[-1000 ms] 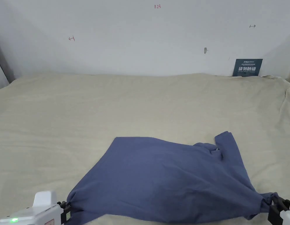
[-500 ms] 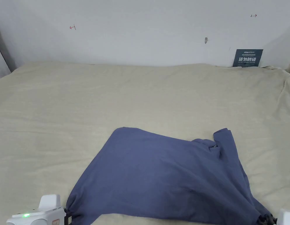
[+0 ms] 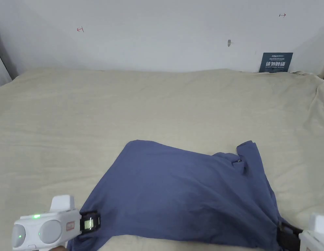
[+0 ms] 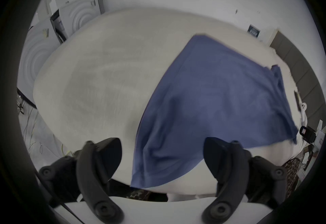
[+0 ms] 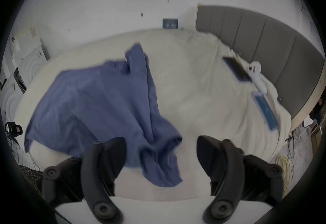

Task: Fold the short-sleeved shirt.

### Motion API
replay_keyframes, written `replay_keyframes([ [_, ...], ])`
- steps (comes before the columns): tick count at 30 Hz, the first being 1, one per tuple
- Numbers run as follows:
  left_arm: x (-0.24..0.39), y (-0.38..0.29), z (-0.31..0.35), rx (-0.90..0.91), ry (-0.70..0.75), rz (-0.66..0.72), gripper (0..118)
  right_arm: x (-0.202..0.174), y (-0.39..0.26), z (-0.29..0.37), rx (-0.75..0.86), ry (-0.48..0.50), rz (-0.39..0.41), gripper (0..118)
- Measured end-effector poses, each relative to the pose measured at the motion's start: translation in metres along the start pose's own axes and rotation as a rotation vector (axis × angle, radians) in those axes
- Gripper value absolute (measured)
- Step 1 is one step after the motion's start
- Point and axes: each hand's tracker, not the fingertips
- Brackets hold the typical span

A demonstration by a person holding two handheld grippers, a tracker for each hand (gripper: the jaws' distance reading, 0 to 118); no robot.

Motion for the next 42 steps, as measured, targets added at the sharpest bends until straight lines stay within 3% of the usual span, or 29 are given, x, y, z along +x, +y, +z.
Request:
replay_keyframes([
  [7, 0.050, 0.056, 0.061, 0.299, -0.074, -0.016, 102, -0.014, 0.065, 0.055, 0.259, 0.034, 0.014, 87],
  [12, 0.078, 0.063, 0.077, 0.499, -0.033, -0.048, 97, -0.029, 0.082, 0.077, 0.385, 0.014, 0.070, 86],
  [15, 0.087, 0.059, 0.084, 0.573, -0.088, -0.059, 64, -0.039, 0.085, 0.087, 0.457, -0.009, 0.102, 72],
  [16, 0.089, 0.057, 0.085, 0.593, -0.103, -0.066, 43, -0.042, 0.085, 0.089, 0.475, -0.020, 0.111, 58],
  [18, 0.094, 0.053, 0.085, 0.614, -0.128, -0.082, 17, -0.046, 0.086, 0.093, 0.500, -0.017, 0.114, 28],
  [19, 0.096, 0.051, 0.085, 0.625, -0.129, -0.082, 0, -0.047, 0.086, 0.094, 0.510, -0.013, 0.114, 5],
  [20, 0.098, 0.050, 0.082, 0.635, -0.132, -0.090, 0, -0.049, 0.087, 0.095, 0.520, -0.012, 0.113, 0],
  [27, 0.109, 0.058, 0.070, 0.608, -0.155, -0.131, 0, -0.051, 0.093, 0.087, 0.533, -0.002, 0.105, 0],
  [35, 0.102, 0.124, 0.009, 0.392, -0.238, -0.111, 0, -0.049, 0.108, 0.058, 0.501, 0.002, 0.102, 0],
  [42, 0.098, 0.203, -0.083, 0.191, -0.246, -0.111, 0, -0.053, 0.122, 0.011, 0.441, 0.002, 0.113, 0],
])
